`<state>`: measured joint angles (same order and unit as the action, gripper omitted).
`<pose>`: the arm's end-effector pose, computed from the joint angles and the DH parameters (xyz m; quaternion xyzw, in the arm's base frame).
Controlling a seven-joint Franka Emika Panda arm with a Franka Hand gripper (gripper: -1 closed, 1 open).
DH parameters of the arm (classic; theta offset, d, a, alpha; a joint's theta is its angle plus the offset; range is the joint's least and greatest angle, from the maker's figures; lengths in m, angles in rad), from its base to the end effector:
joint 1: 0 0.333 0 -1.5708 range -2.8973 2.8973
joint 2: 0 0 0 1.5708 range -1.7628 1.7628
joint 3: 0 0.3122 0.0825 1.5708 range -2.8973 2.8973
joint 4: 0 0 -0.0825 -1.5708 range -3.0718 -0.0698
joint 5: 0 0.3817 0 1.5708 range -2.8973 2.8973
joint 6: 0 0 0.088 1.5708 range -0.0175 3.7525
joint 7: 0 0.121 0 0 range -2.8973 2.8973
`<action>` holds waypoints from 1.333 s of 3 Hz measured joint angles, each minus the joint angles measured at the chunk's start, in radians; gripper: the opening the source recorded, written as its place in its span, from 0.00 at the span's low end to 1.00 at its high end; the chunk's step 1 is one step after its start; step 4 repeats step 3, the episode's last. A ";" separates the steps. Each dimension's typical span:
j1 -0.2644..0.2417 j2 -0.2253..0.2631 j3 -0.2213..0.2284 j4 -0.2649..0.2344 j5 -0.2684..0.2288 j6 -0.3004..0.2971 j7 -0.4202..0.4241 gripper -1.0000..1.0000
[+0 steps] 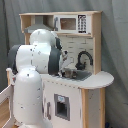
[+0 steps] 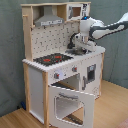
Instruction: Play with the kitchen
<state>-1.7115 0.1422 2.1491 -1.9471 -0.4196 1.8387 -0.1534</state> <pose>0.5070 0.1762 0.4958 0.9273 0.3463 0.0091 0.1416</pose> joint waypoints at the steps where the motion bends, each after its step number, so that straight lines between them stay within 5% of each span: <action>1: 0.000 0.000 0.000 0.000 0.001 0.000 0.001 1.00; 3: 0.001 0.054 0.109 0.076 0.023 -0.103 0.098 1.00; 4: 0.001 0.054 0.109 0.076 0.023 -0.103 0.098 1.00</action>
